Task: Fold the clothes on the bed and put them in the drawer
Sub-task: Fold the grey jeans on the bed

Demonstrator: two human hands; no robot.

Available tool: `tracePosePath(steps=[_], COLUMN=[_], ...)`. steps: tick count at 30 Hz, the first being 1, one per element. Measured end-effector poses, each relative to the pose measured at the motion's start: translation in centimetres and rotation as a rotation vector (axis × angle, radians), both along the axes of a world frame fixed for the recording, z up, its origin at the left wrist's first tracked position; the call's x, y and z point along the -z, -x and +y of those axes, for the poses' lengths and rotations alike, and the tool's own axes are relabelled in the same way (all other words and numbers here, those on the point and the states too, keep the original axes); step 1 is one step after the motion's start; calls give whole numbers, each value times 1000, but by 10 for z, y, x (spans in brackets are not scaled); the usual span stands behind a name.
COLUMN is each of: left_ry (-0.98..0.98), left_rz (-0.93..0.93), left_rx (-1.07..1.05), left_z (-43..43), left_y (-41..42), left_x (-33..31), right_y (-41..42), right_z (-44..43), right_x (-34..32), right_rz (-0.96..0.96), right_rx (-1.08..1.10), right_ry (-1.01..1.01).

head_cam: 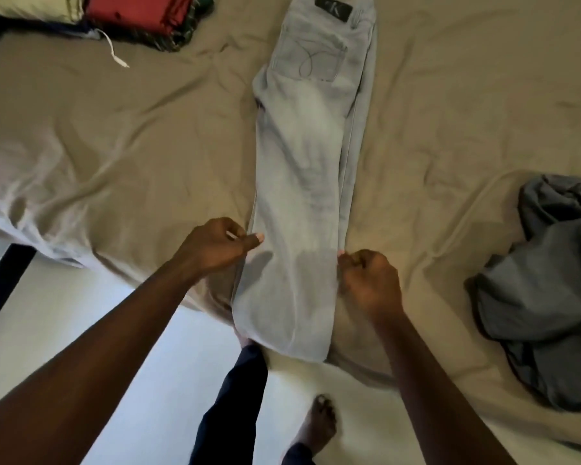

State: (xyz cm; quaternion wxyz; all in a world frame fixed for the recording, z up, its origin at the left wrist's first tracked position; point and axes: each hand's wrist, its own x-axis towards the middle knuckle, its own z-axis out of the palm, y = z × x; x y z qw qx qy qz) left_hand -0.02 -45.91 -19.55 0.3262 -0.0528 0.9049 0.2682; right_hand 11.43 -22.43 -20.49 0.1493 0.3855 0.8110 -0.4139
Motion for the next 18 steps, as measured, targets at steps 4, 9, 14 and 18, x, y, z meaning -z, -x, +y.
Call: tracePosePath(steps=[4, 9, 14, 18], left_ry=[-219, -274, -366, -158], left_rz=[133, 172, 16, 164], left_rx=[-221, -522, -556, -417], left_z=[39, 81, 114, 123], left_y=[104, 243, 307, 312], left_x=[16, 59, 76, 89], right_y=[116, 269, 355, 357], right_z=[18, 49, 70, 89], right_x=[14, 40, 67, 75], right_rz=[133, 265, 175, 304], right_rx=[148, 338, 373, 504], right_ry=[79, 22, -17, -287])
